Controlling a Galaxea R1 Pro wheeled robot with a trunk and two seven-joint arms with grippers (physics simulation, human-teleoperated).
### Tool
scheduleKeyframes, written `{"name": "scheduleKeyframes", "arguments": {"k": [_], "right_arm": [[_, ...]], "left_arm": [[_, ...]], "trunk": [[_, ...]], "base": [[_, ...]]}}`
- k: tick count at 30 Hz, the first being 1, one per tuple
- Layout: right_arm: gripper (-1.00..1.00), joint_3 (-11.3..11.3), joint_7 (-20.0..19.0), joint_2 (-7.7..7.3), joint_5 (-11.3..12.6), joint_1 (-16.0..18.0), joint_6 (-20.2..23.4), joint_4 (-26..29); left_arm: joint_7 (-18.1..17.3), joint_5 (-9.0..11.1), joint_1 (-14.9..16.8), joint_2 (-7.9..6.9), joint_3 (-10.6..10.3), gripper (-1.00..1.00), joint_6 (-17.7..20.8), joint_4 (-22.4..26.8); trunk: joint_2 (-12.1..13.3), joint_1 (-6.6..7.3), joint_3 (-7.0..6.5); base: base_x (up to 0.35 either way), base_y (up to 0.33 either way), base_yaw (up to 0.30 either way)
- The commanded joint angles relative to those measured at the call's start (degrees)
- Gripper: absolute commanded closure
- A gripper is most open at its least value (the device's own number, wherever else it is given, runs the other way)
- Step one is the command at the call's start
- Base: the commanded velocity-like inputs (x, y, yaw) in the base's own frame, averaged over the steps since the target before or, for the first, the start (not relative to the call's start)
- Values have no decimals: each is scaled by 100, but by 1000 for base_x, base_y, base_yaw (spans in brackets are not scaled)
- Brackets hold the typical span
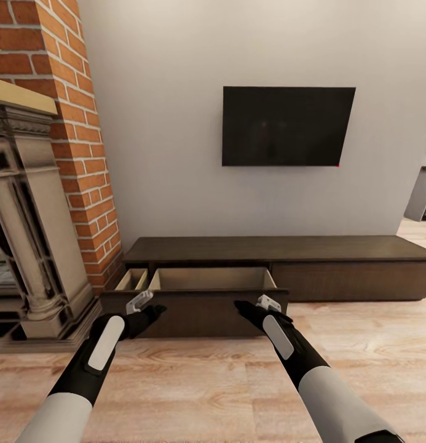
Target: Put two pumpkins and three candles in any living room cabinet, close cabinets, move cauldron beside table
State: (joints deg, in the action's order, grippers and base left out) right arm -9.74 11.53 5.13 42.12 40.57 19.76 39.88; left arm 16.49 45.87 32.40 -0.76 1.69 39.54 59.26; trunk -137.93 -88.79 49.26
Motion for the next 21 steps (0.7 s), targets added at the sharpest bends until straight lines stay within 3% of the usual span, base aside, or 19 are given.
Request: {"name": "scheduleKeyframes", "arguments": {"k": [1, 13, 21], "right_arm": [[-100, -20, 53, -3, 59, 3, 6, 11], [-100, -24, 44, -3, 59, 3, 6, 19], [-100, -64, 42, -3, 51, 3, -366, 12]], "left_arm": [[48, 63, 3, -1, 7, -100, 19, 7], [48, 57, 3, 18, -46, -100, 2, 7], [48, 54, 3, 7, -46, -100, -25, 7]], "trunk": [[-44, -21, 25], [-526, -285, 240], [-542, -308, 417]], "base": [[0, 0, 0], [0, 0, 0], [0, 0, 0]]}}
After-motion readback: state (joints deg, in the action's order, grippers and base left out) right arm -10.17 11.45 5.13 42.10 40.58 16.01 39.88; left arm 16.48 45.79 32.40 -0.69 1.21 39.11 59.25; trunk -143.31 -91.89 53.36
